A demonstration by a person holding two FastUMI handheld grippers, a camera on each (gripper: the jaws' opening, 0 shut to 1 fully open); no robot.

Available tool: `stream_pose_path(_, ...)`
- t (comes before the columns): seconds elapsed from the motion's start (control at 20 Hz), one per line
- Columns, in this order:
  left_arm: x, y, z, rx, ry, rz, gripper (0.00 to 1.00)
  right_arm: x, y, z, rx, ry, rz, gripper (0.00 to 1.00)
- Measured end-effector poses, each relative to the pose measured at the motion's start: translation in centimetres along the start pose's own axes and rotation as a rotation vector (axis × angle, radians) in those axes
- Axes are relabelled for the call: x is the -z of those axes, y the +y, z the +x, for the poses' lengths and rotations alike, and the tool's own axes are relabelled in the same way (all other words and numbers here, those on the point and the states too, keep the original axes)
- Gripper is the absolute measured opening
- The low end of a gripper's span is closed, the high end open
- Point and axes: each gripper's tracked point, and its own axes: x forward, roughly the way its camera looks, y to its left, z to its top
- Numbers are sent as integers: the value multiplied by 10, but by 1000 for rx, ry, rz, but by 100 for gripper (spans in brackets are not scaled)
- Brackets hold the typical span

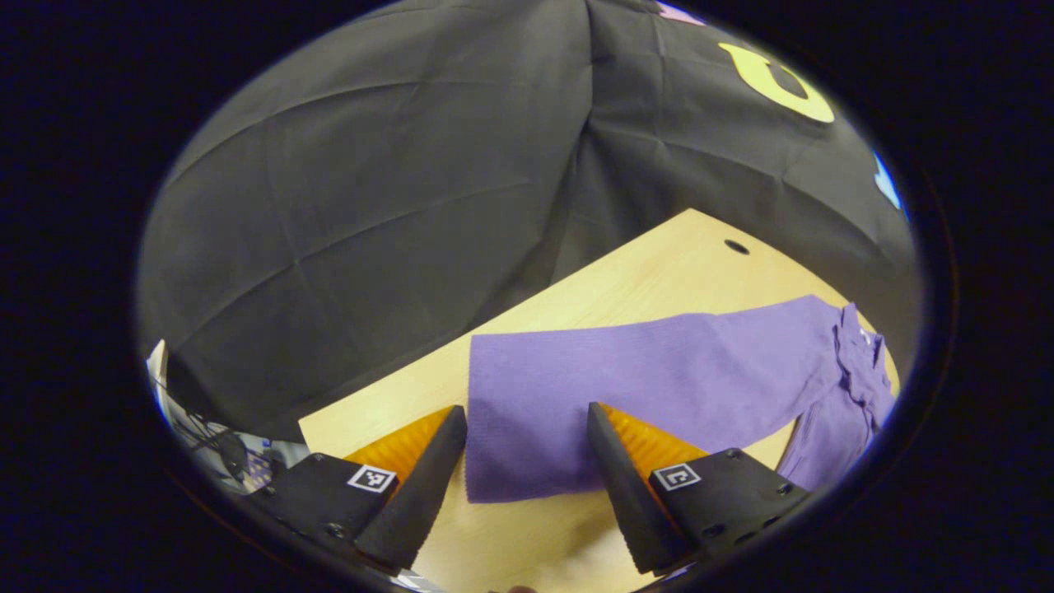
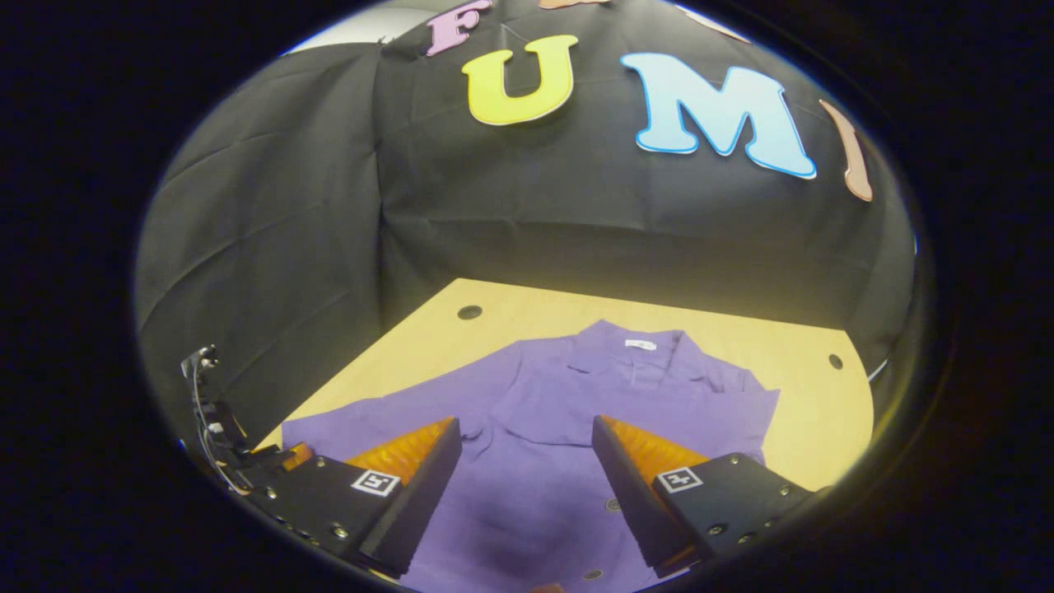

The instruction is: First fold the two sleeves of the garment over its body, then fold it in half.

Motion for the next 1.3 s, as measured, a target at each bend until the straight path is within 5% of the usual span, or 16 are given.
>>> stream_pose_path(0.1, -1, -6, 2, 5, -5, 16, 100, 2, 4, -1, -6, 7, 7, 97)
stream_pose_path(0.15, -2, -6, 3, 9, -11, 18, 88, 3, 6, -2, -10, 8, 14, 97)
stream_pose_path(0.3, -5, -15, 3, 38, -20, 32, 78, 5, 9, -9, -16, 4, 38, 97)
stream_pose_path(0.55, -3, -36, 10, 86, -25, 62, 20, 14, -6, -23, 7, 2, 68, 97)
stream_pose_path(0.65, -6, -36, 8, 102, -36, 59, 20, 17, -20, -30, 25, -1, 77, 97)
stream_pose_path(0.7, -5, -37, 8, 106, -34, 54, 7, 17, -27, -34, 36, -5, 84, 97)
stream_pose_path(1.05, -26, -48, -12, 200, -49, -63, 7, 24, -88, -58, 115, -26, 110, 97)
stream_pose_path(1.3, -66, -95, -54, 283, -87, -106, 7, 37, -117, -71, 133, -28, 155, 97)
